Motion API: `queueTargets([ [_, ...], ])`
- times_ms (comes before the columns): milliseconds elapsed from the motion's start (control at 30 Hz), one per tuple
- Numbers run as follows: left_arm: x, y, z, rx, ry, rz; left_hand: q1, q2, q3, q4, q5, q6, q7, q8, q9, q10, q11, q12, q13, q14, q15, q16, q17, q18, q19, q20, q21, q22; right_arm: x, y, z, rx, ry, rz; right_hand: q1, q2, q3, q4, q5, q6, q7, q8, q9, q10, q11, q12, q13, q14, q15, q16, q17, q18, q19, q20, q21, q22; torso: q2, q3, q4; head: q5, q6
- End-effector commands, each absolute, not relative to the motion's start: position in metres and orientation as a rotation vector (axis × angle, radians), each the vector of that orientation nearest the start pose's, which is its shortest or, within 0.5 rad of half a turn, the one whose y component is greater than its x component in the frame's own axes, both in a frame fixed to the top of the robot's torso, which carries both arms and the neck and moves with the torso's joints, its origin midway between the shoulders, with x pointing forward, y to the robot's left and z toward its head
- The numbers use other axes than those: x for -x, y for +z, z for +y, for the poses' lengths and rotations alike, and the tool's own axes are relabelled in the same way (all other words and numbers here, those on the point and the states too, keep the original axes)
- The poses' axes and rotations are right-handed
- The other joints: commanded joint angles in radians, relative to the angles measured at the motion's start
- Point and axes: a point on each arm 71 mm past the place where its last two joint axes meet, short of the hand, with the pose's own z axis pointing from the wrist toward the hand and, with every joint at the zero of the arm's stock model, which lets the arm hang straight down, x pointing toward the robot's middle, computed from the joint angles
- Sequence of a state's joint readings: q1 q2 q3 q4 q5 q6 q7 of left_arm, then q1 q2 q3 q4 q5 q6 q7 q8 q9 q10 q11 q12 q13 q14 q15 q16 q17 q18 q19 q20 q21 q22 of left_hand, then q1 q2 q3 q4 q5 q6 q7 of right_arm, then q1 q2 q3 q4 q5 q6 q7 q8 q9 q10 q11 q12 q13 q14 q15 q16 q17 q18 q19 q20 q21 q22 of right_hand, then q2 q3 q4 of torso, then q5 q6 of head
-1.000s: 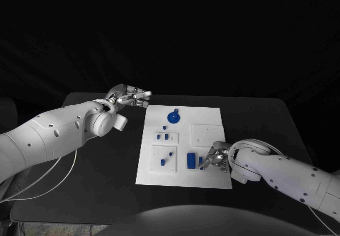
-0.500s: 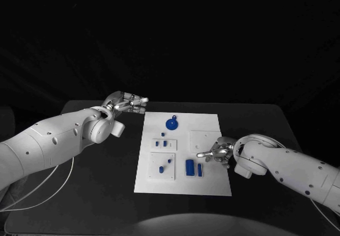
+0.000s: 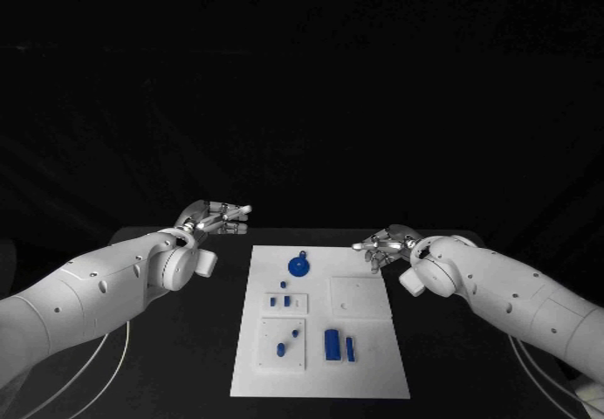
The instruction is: Assemble the parts on the task board
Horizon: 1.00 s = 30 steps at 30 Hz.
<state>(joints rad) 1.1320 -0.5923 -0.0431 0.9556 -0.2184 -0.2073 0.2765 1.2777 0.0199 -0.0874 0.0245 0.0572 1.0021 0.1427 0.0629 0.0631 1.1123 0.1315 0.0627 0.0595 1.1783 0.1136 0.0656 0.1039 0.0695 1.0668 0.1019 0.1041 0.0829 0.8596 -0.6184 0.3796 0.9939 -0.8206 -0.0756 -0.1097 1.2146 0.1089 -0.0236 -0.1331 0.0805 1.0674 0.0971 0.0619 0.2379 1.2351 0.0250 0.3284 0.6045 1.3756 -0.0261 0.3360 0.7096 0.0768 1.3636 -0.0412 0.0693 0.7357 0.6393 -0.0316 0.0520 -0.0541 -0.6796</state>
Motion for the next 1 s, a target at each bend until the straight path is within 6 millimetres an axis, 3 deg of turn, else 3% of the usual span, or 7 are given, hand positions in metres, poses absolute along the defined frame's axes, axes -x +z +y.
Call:
queueTargets([
  [33, -0.564, -0.251, 0.257, 1.110, -1.183, 1.446, 0.009, 0.003, -0.001, -0.005, -0.001, 0.004, -0.007, 0.001, 0.001, -0.008, -0.006, -0.004, 0.001, -0.015, -0.001, -0.005, -0.002, -0.010, -0.007, 0.003, 0.000, -0.002, -0.544, -0.289, -0.272, -1.077, 1.117, 1.562, -0.011, -0.006, 0.073, -0.052, 0.004, -0.016, 0.020, -0.001, -0.088, 0.042, 0.025, -0.190, -0.325, -0.002, 0.040, -0.200, -0.175, 0.009, -0.071, 0.044, -0.018, -0.269, -0.022, 0.0029, 0.0034, 0.002, 0.039],
  [500, -0.576, -0.254, 0.259, 1.141, -1.168, 1.402, 0.013, 0.009, 0.001, -0.015, 0.003, -0.001, -0.012, 0.001, 0.000, -0.050, -0.006, -0.005, 0.000, -0.080, 0.004, -0.005, -0.033, 0.019, -0.025, 0.035, -0.006, -0.003, -0.554, -0.287, -0.259, -1.134, 1.289, 1.401, -0.048, -0.010, 0.129, -0.034, 0.025, -0.100, 0.027, -0.002, -0.178, -0.206, 0.112, -0.269, -0.547, -0.349, 0.159, -0.275, -0.650, 0.156, -0.472, 0.306, 0.007, -0.670, -0.044, 0.0168, 0.0072, 0.022, 0.078],
  [567, -0.575, -0.256, 0.260, 1.130, -1.144, 1.435, -0.380, -0.020, 0.087, -0.025, -0.057, -1.002, -0.143, -0.063, -0.063, -0.369, -0.132, -0.063, -0.060, -0.411, -0.114, -0.066, -0.104, -0.069, -0.341, -0.102, -0.104, -0.083, -0.553, -0.291, -0.259, -1.127, 1.218, 1.483, -0.398, -0.109, 0.024, 0.133, -0.080, -1.067, -0.097, -0.062, -0.238, -0.518, -0.025, -0.328, -0.604, -0.659, 0.026, -0.336, -0.710, -0.077, -1.364, 0.041, -0.069, -0.736, -0.039, 0.0123, 0.0054, 0.023, 0.075],
  [600, -0.575, -0.256, 0.259, 1.130, -1.144, 1.434, -0.408, -0.020, 0.087, -0.025, -0.057, -1.002, -0.143, -0.063, -0.063, -0.397, -0.132, -0.063, -0.060, -0.439, -0.114, -0.066, -0.104, -0.069, -1.067, -0.102, -0.104, -0.083, -0.553, -0.291, -0.259, -1.127, 1.219, 1.481, -0.429, -0.109, 0.024, 0.133, -0.080, -1.067, -0.097, -0.062, -0.238, -1.235, -0.025, -0.328, -0.604, -1.376, 0.026, -0.336, -0.710, -0.077, -1.364, 0.041, -0.069, -0.736, -0.041, 0.0128, 0.0038, 0.024, 0.075],
  [633, -0.574, -0.256, 0.259, 1.131, -1.146, 1.431, -0.438, -0.020, 0.087, -0.025, -0.057, -1.002, -0.143, -0.063, -0.063, -1.112, -0.132, -0.063, -0.060, -0.464, -0.114, -0.066, -0.104, -0.069, -1.067, -0.102, -0.104, -0.083, -0.553, -0.289, -0.258, -1.125, 1.222, 1.475, -0.457, -0.109, 0.024, 0.133, -0.080, -1.067, -0.097, -0.062, -0.238, -1.235, -0.025, -0.328, -0.604, -1.376, 0.026, -0.336, -0.710, -0.077, -1.364, 0.041, -0.069, -0.736, -0.043, 0.0136, 0.0014, 0.025, 0.075],
  [700, -0.572, -0.256, 0.257, 1.133, -1.150, 1.425, -0.510, -0.020, 0.087, -0.025, -0.057, -1.002, -0.143, -0.063, -0.063, -1.112, -0.132, -0.063, -0.060, -1.178, -0.114, -0.066, -0.104, -0.069, -1.067, -0.102, -0.104, -0.083, -0.553, -0.286, -0.256, -1.122, 1.227, 1.462, -1.215, -0.109, 0.024, 0.133, -0.080, -1.067, -0.097, -0.062, -0.238, -1.235, -0.025, -0.328, -0.604, -1.376, 0.026, -0.336, -0.710, -0.077, -1.364, 0.041, -0.069, -0.736, -0.054, 0.0173, -0.0094, 0.031, 0.076],
  [1000, -0.548, -0.253, 0.237, 1.152, -1.184, 1.359, -1.278, -0.020, 0.087, -0.025, -0.057, -1.002, -0.143, -0.063, -0.063, -1.112, -0.132, -0.063, -0.060, -1.178, -0.114, -0.066, -0.104, -0.069, -1.067, -0.102, -0.104, -0.083, -0.541, -0.256, -0.233, -1.110, 1.272, 1.346, -1.215, -0.109, 0.024, 0.133, -0.080, -1.067, -0.097, -0.062, -0.238, -1.235, -0.025, -0.328, -0.604, -1.376, 0.026, -0.336, -0.710, -0.077, -1.364, 0.041, -0.069, -0.736, -0.095, 0.0316, -0.0519, 0.054, 0.080],
])
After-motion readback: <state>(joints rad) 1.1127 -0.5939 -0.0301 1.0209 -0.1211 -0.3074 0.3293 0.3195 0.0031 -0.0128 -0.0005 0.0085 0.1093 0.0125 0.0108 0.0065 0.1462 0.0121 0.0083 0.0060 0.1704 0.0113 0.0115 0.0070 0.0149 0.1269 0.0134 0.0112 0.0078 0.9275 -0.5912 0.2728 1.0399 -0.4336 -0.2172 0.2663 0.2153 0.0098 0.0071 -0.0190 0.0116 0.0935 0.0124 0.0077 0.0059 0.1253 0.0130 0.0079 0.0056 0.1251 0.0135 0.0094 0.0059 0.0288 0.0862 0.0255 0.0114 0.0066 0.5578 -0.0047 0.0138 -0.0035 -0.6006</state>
